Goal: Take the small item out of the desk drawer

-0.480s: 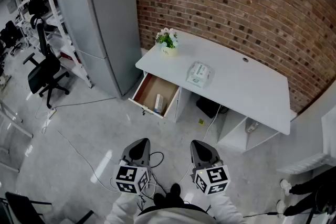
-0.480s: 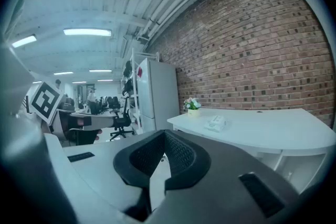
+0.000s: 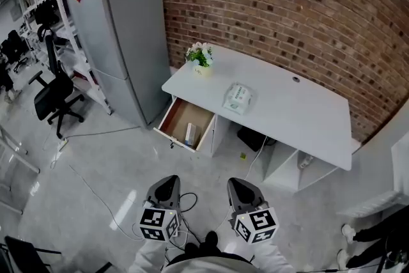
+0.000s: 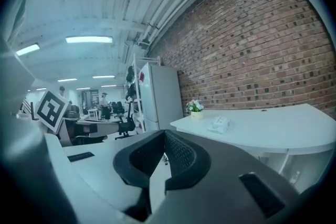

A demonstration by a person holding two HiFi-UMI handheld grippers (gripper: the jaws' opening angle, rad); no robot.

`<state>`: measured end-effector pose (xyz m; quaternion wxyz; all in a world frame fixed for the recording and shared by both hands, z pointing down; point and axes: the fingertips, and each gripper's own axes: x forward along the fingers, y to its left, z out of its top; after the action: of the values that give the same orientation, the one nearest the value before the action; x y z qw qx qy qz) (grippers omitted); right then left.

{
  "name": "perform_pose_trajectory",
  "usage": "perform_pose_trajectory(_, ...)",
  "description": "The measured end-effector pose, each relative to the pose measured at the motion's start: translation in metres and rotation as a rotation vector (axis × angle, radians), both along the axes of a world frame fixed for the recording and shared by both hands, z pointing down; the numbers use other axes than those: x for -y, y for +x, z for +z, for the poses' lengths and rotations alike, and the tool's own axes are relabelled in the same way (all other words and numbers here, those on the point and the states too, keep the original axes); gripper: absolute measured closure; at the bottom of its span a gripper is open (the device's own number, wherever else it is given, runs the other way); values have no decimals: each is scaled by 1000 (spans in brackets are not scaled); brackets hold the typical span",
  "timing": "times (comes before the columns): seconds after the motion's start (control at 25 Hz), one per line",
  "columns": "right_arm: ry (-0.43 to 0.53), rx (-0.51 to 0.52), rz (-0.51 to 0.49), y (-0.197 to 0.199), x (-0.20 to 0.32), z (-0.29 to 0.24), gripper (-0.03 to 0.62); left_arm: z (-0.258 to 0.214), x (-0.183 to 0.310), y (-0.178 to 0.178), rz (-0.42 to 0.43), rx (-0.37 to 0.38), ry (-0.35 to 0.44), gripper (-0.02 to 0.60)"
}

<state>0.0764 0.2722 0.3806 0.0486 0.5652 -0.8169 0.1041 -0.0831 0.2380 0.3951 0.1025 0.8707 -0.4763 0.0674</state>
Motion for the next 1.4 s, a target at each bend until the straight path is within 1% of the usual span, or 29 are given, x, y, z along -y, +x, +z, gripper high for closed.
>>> perform_pose_trajectory(0.24, 10, 9, -17, 8, 1, 1, 568, 5, 2, 15, -15, 7, 0, 565)
perform_pose_trajectory(0.4, 16, 10, -26, 12, 2, 1, 566, 2, 4, 20, -26, 12, 14, 563)
perform_pose_trajectory(0.6, 15, 28, -22, 21, -1, -1, 566, -1, 4, 28, -31, 39, 17, 560)
perform_pose_trajectory(0.68, 13, 36, -14, 25, 1, -1, 566, -2, 7, 31, -24, 48, 15, 543)
perform_pose_trajectory(0.76, 10, 42, -9, 27, 3, 0, 566, -1, 11, 34, -19, 56, 13, 506)
perform_pose_trajectory(0.84, 6, 44, -9, 27, 6, 4, 566, 3, 17, 36, -14, 61, 11, 492)
perform_pose_trajectory(1.12, -20, 34, -1, 28, 32, 15, 566, 16, 46, 40, 5, 58, -15, 462)
perform_pose_trajectory(1.4, -51, 25, -7, 16, 90, 25, 566, 33, 106, 33, 19, 60, -45, 434)
